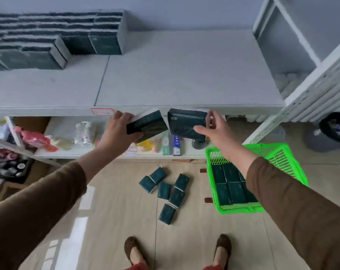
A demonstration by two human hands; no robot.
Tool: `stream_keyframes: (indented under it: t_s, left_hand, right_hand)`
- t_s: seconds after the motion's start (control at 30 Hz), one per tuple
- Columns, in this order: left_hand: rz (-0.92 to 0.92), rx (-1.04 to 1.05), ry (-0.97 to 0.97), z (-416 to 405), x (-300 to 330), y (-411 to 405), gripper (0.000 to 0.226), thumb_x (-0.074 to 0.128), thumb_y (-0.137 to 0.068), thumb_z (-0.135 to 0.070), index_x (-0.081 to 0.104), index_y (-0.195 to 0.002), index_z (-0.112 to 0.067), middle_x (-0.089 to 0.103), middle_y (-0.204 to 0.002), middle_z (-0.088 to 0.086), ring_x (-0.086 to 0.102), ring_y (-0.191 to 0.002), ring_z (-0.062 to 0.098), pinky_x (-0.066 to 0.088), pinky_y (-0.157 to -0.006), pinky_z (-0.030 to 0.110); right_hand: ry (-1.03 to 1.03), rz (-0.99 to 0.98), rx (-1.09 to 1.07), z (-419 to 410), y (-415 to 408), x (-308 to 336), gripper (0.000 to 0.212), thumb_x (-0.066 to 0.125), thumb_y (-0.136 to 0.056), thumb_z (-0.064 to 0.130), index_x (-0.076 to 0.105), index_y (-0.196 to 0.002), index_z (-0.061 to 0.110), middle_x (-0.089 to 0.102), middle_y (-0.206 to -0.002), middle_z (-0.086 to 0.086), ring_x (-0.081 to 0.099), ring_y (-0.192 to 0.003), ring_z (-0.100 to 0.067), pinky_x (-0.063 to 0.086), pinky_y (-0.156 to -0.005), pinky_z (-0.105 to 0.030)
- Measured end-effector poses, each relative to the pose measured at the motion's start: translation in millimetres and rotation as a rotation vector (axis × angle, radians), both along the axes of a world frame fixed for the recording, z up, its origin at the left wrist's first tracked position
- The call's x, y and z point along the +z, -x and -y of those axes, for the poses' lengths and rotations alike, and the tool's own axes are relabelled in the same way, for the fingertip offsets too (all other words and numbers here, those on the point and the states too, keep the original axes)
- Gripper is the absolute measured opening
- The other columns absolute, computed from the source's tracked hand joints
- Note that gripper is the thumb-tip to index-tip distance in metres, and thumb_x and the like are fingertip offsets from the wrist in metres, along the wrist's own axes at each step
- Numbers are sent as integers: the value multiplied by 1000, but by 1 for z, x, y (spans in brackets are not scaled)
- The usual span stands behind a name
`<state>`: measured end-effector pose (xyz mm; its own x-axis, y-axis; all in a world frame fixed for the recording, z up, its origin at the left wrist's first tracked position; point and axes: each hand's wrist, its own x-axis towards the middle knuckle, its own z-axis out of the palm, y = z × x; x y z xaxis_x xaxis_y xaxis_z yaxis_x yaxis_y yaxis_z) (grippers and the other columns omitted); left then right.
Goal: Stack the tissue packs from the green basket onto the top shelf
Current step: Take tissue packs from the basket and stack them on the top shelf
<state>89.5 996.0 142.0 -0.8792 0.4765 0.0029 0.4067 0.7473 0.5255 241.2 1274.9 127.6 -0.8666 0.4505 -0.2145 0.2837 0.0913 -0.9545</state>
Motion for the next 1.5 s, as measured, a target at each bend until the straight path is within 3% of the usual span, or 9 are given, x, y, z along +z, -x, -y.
stream_keyframes:
  t_s: [0.13, 0.23, 0.4, 0.63, 0.83, 1.03, 1.13, 1.27, 1.5]
  left_hand:
    - [-45, -4, -32, 80, 39, 67, 49, 80, -75, -21, 57, -118, -14, 53, -110, 2, 51, -103, 25, 40, -84, 35]
    - [-91, -29, -36, 115, 61, 110, 44, 79, -77, -19, 55, -114, -17, 57, -111, 0, 52, -100, 21, 41, -82, 33]
    - [-187, -73, -34, 134, 80, 184, 35, 76, -79, -15, 58, -109, -15, 62, -108, 2, 52, -99, 22, 42, -82, 34]
    - [-297, -139, 45, 108, 71, 313, 46, 79, -78, -19, 59, -118, -12, 63, -114, 3, 42, -110, 26, 40, -92, 36]
    - [-318, -140, 136, 81, 52, 417, 44, 76, -80, -13, 59, -121, -14, 49, -119, 5, 45, -113, 27, 41, -100, 39]
    - [-365, -114, 274, 79, 42, 471, 48, 79, -79, -21, 54, -121, -18, 56, -118, 3, 50, -111, 26, 47, -93, 43]
    - [-468, -121, 372, 79, 40, 483, 49, 78, -79, -32, 52, -118, -21, 62, -114, 1, 49, -111, 28, 43, -95, 44]
    - [-535, -147, 416, 77, 35, 486, 43, 75, -80, -39, 54, -113, -23, 60, -112, 1, 48, -111, 29, 41, -95, 44]
    - [-541, -109, 454, 74, 36, 467, 52, 74, -79, -48, 53, -116, -17, 56, -111, 4, 48, -106, 28, 41, -93, 43]
  right_hand:
    - [-41, -72, 26, 79, 62, 24, 37, 80, -80, 35, 54, -107, 34, 69, -108, 7, 70, -94, -8, 61, -74, -31]
    - [-42, -96, 2, 115, 103, 32, 37, 77, -82, 27, 53, -110, 26, 67, -111, 4, 66, -103, -10, 56, -87, -29]
    - [-53, -101, -43, 132, 167, 44, 33, 76, -83, 17, 57, -110, 21, 68, -107, 4, 66, -99, -10, 52, -67, -14]
    - [-88, -150, -97, 122, 268, 36, 33, 79, -82, 16, 60, -105, 30, 69, -108, 6, 65, -91, 3, 49, -69, -10]
    - [-175, -95, -76, 104, 371, 13, 36, 79, -81, 15, 55, -106, 16, 68, -105, 1, 63, -93, -13, 50, -76, -24]
    - [-288, -40, 16, 107, 448, -3, 39, 78, -82, 19, 50, -109, 14, 67, -108, -10, 65, -98, -31, 55, -83, -47]
    - [-324, -44, -22, 112, 470, -15, 35, 78, -83, 19, 51, -105, 16, 65, -102, -6, 65, -93, -26, 57, -74, -32]
    - [-402, -43, -169, 119, 485, -26, 43, 81, -81, 28, 54, -113, 17, 51, -108, 1, 56, -92, -7, 42, -73, -6]
    - [-303, -11, -263, 131, 480, -22, 64, 80, -82, 23, 41, -131, 14, 58, -113, -6, 62, -94, -17, 46, -71, -15]
